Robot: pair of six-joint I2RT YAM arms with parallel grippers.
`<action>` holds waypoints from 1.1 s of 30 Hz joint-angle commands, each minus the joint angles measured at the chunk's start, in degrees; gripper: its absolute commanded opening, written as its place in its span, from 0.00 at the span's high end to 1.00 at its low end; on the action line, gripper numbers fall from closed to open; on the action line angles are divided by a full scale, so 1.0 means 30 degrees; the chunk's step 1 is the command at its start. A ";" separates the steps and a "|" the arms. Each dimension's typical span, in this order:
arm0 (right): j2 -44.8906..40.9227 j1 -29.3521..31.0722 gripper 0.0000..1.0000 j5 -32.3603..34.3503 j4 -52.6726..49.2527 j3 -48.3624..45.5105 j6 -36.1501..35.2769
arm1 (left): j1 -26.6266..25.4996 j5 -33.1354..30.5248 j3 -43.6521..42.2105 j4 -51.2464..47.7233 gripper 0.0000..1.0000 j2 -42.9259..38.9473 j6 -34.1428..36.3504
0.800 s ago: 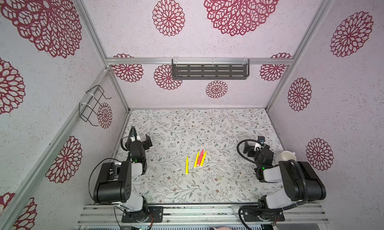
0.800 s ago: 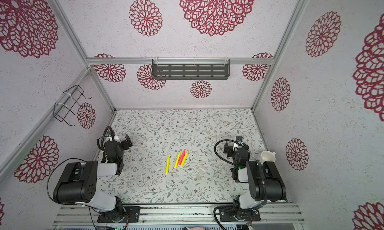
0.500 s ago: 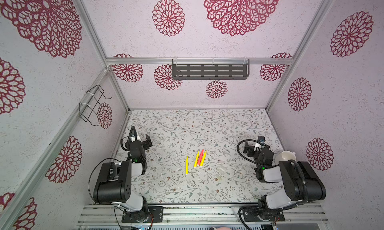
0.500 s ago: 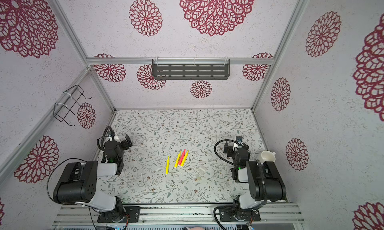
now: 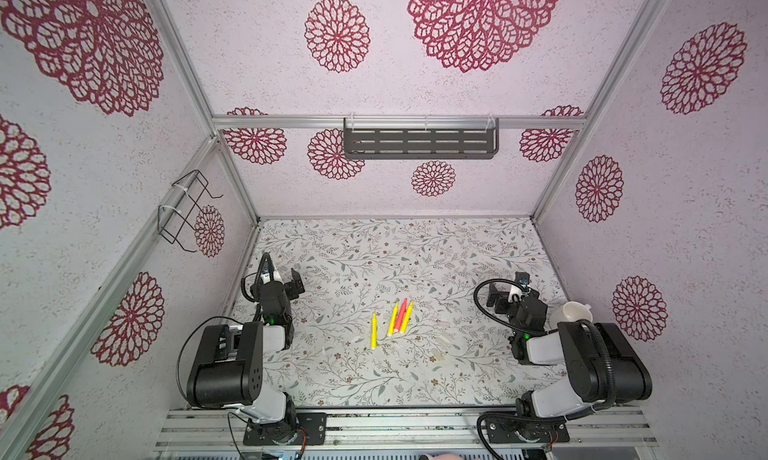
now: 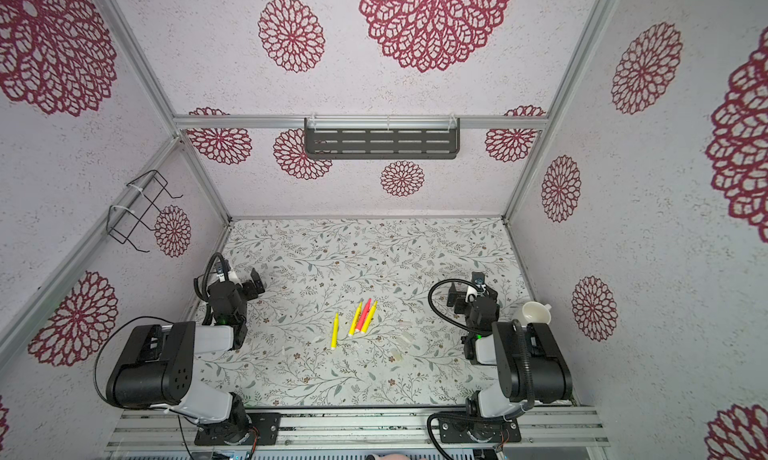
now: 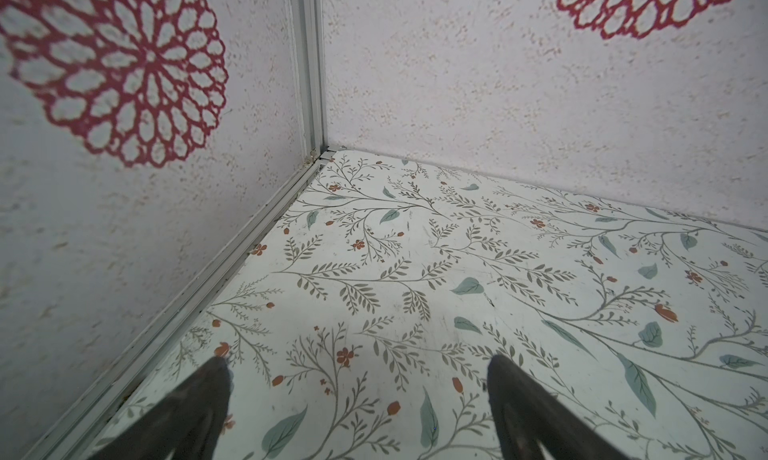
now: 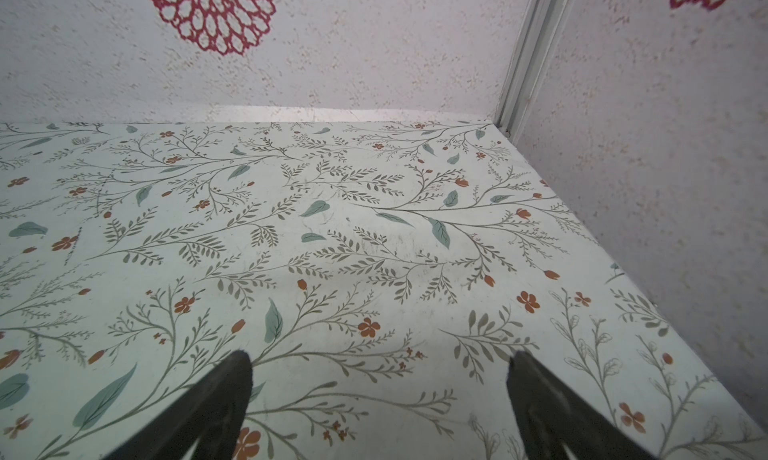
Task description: Insert the pens into the pen caps
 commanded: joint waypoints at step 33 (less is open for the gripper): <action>-0.7742 -0.0141 0.01 0.1761 -1.5110 0.5693 1.1241 | -0.5599 -0.5652 1.2425 -2.2380 0.01 -0.4636 -0.5034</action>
